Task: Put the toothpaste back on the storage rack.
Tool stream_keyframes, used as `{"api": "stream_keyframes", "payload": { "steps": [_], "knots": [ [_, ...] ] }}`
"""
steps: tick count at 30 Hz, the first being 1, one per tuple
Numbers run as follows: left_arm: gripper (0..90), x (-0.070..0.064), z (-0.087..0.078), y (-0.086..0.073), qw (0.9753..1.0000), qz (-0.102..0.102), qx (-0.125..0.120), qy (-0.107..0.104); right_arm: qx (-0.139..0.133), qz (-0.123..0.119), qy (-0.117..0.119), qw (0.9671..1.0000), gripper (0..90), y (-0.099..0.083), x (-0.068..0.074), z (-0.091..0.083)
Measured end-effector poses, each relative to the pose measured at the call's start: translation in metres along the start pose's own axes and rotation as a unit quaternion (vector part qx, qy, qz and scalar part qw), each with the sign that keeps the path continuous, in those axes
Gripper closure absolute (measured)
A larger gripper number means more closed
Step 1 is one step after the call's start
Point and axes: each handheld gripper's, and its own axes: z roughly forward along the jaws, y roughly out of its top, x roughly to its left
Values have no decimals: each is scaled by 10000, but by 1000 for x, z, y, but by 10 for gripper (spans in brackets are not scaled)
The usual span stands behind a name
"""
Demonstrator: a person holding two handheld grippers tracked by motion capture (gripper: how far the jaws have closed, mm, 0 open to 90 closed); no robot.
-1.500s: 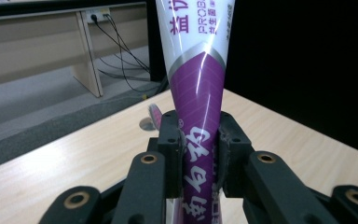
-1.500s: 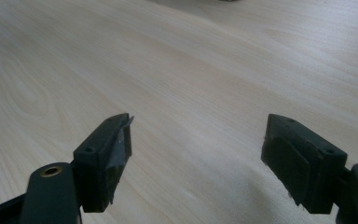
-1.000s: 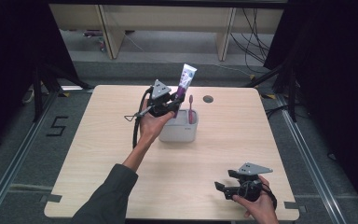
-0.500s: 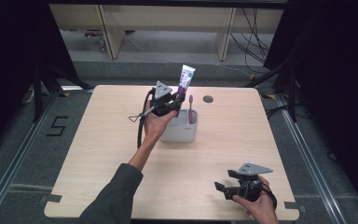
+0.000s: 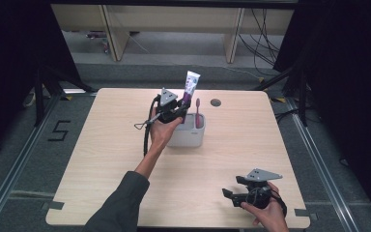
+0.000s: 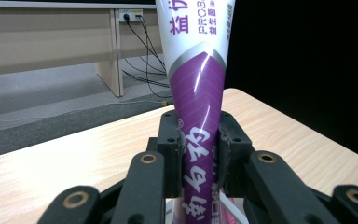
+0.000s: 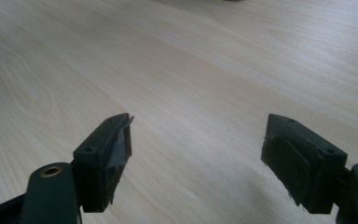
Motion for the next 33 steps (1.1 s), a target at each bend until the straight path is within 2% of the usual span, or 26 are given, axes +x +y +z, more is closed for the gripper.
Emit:
{"api": "stream_keyframes", "payload": {
  "steps": [5, 6, 7, 9, 13, 15, 19, 21, 23, 27, 33],
  "knots": [
    [737, 1, 1, -4, 10000, 7, 6, 16, 3, -4, -7, 10000, 248, 0, 0, 0],
    [736, 1, 1, -5, 10000, -10, 8, 0, 18, 127, 43, 9999, 248, 0, 2, 0],
    [736, 2, 1, -6, 10000, 3, 12, 13, 3, -4, -2, 10000, 248, 0, 0, 0],
    [736, 2, 2, -9, 10000, -38, 22, 23, 16, 126, 43, 9999, 248, 0, 2, 0],
    [736, 2, 2, -13, 10000, 8, 71, 18, 8, 35, 14, 10000, 248, 0, 1, 0],
    [735, 2, 3, -15, 10000, -23, 74, 21, 19, 124, 41, 9999, 248, 0, 2, 0],
    [735, 2, 4, -17, 9999, 2, 104, 3, -9, 136, 82, 9999, 248, 0, 2, 1],
    [735, 1, 4, -17, 9999, 45, 130, 20, -40, 13, 33, 10000, 248, 0, 0, 1],
    [734, 1, 4, -19, 9999, 63, 128, 33, -13, 130, 83, 9999, 248, 0, 2, 1],
    [734, 1, 4, -23, 9999, 23, 131, 16, -23, 44, 46, 10000, 249, 0, 1, 1],
    [733, 4, 5, -29, 9999, -21, 170, 6, -16, 46, 52, 10000, 249, 0, 1, 1]
  ]
}}
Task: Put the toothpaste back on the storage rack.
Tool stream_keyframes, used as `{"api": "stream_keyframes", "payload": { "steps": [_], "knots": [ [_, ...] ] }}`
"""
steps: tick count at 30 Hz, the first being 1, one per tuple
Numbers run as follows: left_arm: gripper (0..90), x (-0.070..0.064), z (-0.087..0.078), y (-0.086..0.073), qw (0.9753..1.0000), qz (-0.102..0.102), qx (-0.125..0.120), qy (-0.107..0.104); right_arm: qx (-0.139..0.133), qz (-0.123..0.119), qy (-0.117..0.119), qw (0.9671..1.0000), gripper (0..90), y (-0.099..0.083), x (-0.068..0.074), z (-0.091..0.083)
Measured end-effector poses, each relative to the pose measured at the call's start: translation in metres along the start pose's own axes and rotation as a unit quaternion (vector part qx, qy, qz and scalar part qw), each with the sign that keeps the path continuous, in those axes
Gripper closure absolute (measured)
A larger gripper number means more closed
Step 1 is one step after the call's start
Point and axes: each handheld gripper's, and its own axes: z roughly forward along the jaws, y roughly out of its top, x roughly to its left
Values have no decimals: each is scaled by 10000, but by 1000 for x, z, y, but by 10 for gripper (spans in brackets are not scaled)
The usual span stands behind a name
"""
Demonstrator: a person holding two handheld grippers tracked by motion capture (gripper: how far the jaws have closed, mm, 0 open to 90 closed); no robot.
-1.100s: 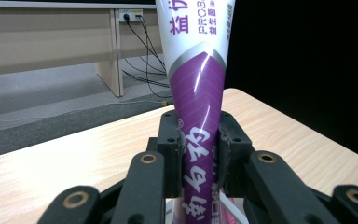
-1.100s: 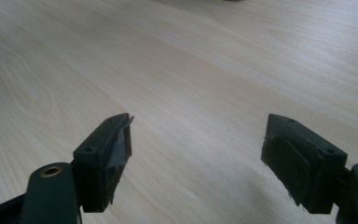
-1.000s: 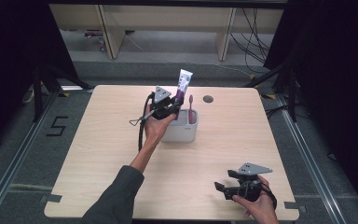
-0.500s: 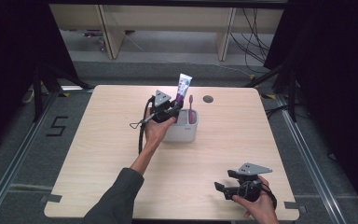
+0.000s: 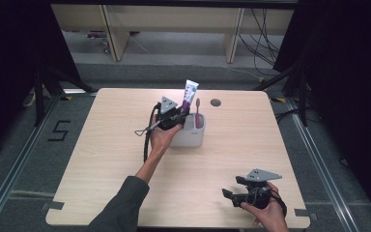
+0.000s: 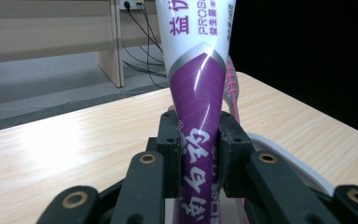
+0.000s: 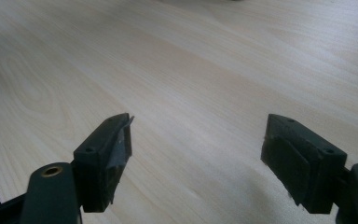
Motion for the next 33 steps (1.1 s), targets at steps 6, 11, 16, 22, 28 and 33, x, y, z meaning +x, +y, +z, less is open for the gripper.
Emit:
{"api": "stream_keyframes", "payload": {
  "steps": [6, 11, 16, 22, 28, 33],
  "knots": [
    [730, -1, 1, -1, 10000, 58, 48, -2, 72, 68, 67, 9999, 249, 0, 1, 0],
    [728, -3, 1, -2, 9999, 110, 110, -14, 68, 56, 64, 9999, 249, 0, 1, 0],
    [725, -3, 2, -3, 9996, 202, 187, 14, 61, 35, 58, 10000, 249, 0, 1, 0],
    [723, -4, 0, -2, 9990, 325, 295, 50, 72, 52, 76, 9999, 250, 0, 1, 1],
    [715, -5, 0, -3, 9982, 419, 423, 16, 77, 53, 71, 9999, 249, 0, 1, 1],
    [705, -6, 1, -4, 9976, 490, 479, 9, 82, 59, 70, 9999, 249, 0, 1, 1]
  ]
}}
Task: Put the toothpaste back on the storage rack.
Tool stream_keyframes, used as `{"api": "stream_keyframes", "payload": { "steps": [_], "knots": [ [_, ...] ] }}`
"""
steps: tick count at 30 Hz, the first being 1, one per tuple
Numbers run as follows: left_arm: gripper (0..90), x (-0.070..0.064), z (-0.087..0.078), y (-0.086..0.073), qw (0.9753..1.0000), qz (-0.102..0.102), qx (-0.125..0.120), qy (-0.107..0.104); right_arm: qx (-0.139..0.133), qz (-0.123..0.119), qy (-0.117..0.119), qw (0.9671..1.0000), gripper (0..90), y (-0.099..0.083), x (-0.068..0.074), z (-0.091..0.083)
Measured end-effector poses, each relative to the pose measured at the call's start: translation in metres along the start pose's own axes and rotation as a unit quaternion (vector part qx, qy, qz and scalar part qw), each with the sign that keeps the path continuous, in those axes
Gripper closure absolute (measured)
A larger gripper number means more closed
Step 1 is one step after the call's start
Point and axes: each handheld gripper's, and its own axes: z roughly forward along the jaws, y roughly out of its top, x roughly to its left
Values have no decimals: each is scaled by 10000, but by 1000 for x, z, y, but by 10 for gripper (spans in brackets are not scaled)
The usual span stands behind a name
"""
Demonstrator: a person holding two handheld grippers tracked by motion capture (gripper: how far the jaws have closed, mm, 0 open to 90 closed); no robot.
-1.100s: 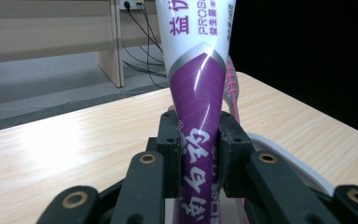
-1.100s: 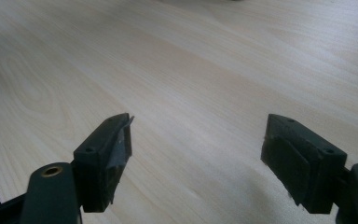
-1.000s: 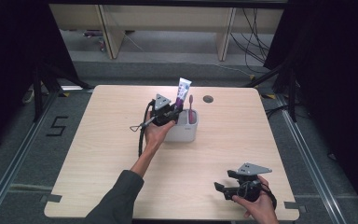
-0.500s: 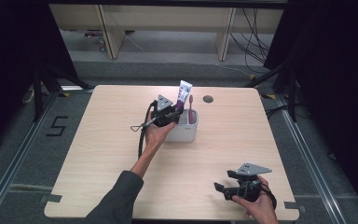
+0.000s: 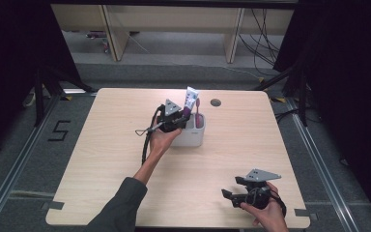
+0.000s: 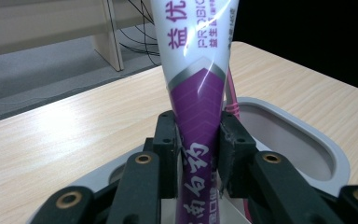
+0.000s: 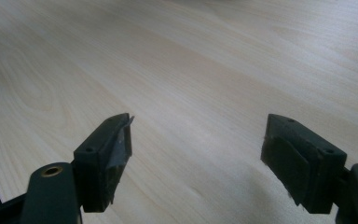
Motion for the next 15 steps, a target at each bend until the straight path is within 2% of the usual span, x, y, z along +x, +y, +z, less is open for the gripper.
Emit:
{"api": "stream_keyframes", "payload": {
  "steps": [3, 11, 13, 15],
  "knots": [
    [699, -2, 0, 0, 9999, 120, 24, 41, 5, 13, 5, 10000, 249, 0, 0, 0],
    [635, -3, -2, 0, 9996, 268, 104, 36, -5, -4, 1, 10000, 249, 0, 0, 1],
    [625, -4, -3, 1, 9997, 250, 61, 31, -20, -18, -14, 10000, 249, 0, 0, 1],
    [603, -4, -6, 4, 9998, 166, -116, 6, -8, 2, 2, 10000, 249, 0, 0, 1]
  ]
}}
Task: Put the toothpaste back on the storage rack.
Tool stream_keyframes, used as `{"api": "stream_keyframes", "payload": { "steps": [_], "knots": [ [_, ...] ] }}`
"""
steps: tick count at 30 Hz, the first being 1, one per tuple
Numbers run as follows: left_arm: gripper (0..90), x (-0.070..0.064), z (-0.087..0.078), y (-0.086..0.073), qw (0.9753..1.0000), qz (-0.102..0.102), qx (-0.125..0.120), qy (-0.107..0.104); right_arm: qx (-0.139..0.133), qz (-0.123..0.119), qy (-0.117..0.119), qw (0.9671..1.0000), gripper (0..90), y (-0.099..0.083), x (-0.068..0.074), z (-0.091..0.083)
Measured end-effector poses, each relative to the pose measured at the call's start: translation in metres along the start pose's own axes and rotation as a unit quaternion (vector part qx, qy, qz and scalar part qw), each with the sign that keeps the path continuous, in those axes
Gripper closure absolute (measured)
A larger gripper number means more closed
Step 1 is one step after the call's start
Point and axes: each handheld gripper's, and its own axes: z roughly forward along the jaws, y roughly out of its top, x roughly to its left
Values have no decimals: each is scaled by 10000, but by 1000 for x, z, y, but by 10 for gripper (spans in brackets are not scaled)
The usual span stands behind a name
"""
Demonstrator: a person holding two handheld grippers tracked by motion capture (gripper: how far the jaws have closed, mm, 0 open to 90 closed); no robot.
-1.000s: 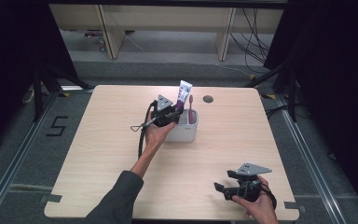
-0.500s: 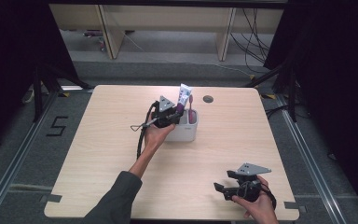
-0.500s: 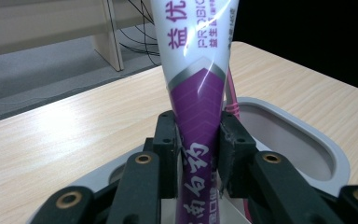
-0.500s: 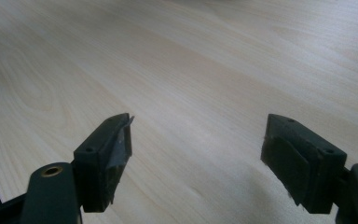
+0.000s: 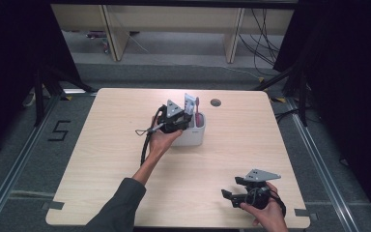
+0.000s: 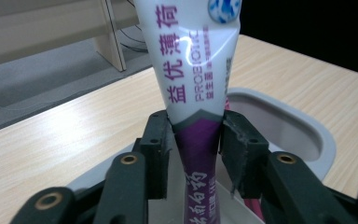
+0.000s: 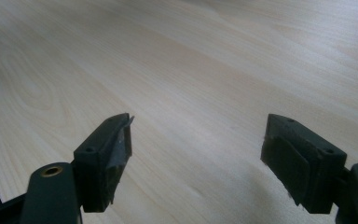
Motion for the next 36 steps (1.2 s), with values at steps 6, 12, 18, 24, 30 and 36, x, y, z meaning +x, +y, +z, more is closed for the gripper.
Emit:
{"api": "stream_keyframes", "payload": {
  "steps": [6, 12, 18, 24, 30, 36],
  "knots": [
    [585, -2, -13, 12, 9998, 56, -171, -46, -18, -47, -19, 10000, 249, 0, 0, 0],
    [545, -3, -20, 14, 9999, 100, -105, -82, -12, -26, -24, 10000, 249, 0, 0, 0],
    [497, 2, -26, 16, 9999, -10, -65, -88, -8, -27, -27, 10000, 249, 0, 0, 0],
    [442, 5, -31, 14, 10000, 1, 43, -5, -23, -79, -39, 10000, 249, 0, -1, 0],
    [404, 7, -36, 12, 9999, -83, 88, 43, 4, -35, -53, 10000, 250, 0, 0, 1],
    [402, 4, -44, 15, 10000, 30, 62, 10, -1, -33, -46, 10000, 249, 0, 0, 0]
  ]
}}
